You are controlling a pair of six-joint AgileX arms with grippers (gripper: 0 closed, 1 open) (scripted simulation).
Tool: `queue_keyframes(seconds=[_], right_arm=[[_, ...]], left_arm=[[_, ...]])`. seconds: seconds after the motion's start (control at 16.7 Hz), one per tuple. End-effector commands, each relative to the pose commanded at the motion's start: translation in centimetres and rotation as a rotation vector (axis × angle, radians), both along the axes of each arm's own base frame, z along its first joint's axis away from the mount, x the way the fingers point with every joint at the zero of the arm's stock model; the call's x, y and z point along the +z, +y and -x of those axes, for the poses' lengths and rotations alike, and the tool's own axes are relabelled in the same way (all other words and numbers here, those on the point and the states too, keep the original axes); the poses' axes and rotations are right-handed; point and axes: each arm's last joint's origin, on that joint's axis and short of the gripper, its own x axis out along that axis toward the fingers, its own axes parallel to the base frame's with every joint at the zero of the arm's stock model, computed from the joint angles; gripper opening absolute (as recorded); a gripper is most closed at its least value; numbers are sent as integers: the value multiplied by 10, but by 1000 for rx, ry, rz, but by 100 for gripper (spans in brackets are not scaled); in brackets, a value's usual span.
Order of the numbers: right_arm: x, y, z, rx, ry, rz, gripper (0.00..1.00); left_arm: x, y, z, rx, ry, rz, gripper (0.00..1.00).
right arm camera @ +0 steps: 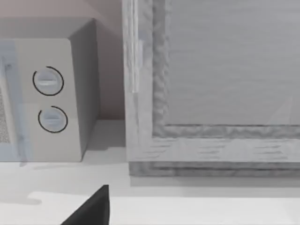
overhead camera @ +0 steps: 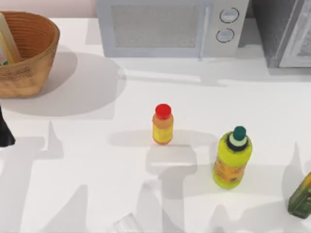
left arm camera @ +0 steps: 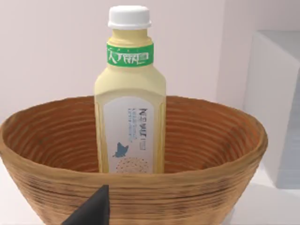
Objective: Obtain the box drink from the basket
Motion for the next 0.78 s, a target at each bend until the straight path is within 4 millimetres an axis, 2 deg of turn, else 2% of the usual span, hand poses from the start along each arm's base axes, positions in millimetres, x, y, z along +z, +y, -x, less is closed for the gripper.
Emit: queue_keyframes(seconds=[0.24, 0.42, 0.6, 0.78], right_arm=[[0, 0, 0, 0, 0, 0, 100], [0, 0, 0, 0, 0, 0, 100], [0, 0, 0, 0, 0, 0, 100], [0, 0, 0, 0, 0, 0, 100]], left_arm=[[20, 7, -46, -9, -23, 3, 100], [21, 14, -89, -14, -38, 2, 100], [6, 24, -132, -15, -45, -2, 100], [-19, 34, -166, -14, -44, -6, 100]])
